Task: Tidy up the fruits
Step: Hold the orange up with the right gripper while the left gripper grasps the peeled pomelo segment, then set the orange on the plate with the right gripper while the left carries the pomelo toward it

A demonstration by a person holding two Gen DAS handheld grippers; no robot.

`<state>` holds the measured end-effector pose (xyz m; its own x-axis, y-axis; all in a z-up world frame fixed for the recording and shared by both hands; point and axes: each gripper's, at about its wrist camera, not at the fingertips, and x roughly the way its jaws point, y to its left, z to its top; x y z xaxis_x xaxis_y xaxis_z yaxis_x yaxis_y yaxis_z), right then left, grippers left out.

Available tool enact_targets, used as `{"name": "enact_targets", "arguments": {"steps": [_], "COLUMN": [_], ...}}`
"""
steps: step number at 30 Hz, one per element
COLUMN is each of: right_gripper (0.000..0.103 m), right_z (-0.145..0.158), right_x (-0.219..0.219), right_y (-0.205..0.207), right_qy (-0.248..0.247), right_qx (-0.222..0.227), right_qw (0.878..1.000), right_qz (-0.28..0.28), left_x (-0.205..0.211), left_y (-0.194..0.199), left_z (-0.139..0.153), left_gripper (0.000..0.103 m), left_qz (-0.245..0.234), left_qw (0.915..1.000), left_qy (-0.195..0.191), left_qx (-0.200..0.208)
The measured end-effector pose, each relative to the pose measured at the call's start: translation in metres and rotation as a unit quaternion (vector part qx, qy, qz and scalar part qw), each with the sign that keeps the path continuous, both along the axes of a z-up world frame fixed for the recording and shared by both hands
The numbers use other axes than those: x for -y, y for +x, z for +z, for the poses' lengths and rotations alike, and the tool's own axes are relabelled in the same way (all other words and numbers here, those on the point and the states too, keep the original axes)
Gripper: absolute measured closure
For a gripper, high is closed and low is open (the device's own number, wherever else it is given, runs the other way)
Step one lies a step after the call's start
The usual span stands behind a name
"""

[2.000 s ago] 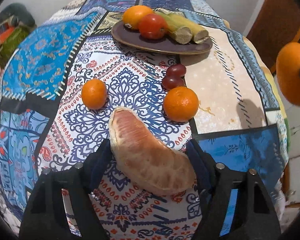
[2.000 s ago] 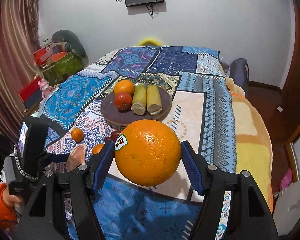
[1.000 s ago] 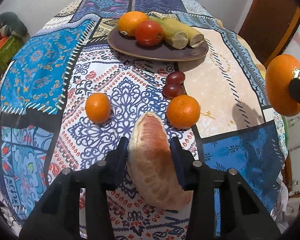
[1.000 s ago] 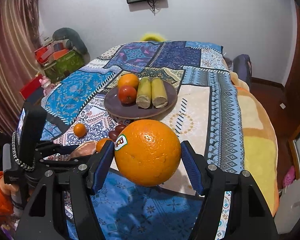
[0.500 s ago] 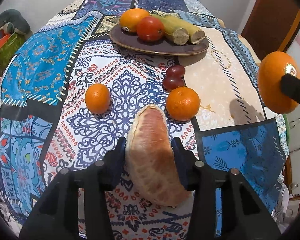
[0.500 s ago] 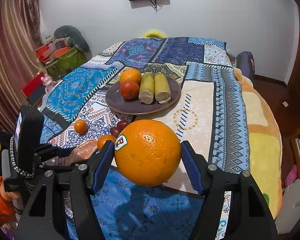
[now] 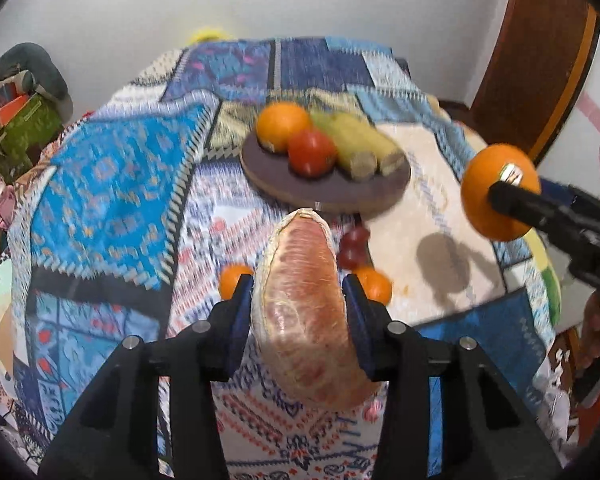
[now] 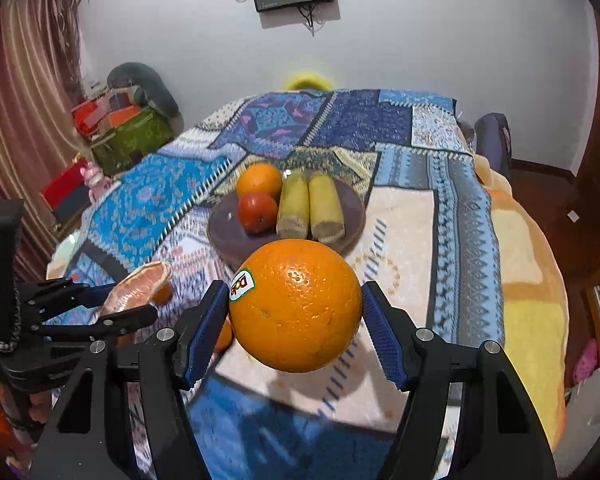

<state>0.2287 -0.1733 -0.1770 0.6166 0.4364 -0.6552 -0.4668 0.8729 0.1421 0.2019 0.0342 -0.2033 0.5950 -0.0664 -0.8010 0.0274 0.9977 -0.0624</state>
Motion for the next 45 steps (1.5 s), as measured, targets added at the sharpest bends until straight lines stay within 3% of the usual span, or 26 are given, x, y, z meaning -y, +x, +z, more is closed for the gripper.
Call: {"name": "enact_targets", "arguments": {"steps": [7,15,29,45], "right_gripper": [0.038,0.038,0.038,0.038], "right_z": [0.012,0.014,-0.008,-0.027], "right_x": [-0.012,-0.027,-0.050,-0.066], "right_y": [0.022,0.052,0.112,0.147], "right_qy": [0.004,-0.001,-0.008,-0.012], "right_qx": [0.023,0.038,0.025,0.014], "right_qw": [1.000,0.999,1.000,1.000], "right_qz": [0.008,0.016,0.011,0.015], "left_x": [-0.003,-0.008,-0.023,-0.028], "left_y": [0.032,0.074,0.135,0.162], "left_z": [0.023,0.030,0.002,-0.034], "left_gripper": [0.059,0.059,0.059,0.058], "left_qz": [0.002,0.000,0.005,0.013], "left_qw": [0.9993,0.9983,0.9980,0.9994], "left_qy": [0.006,0.001,0.008,-0.004], "left_qx": [0.037,0.059,0.062,0.031]}}
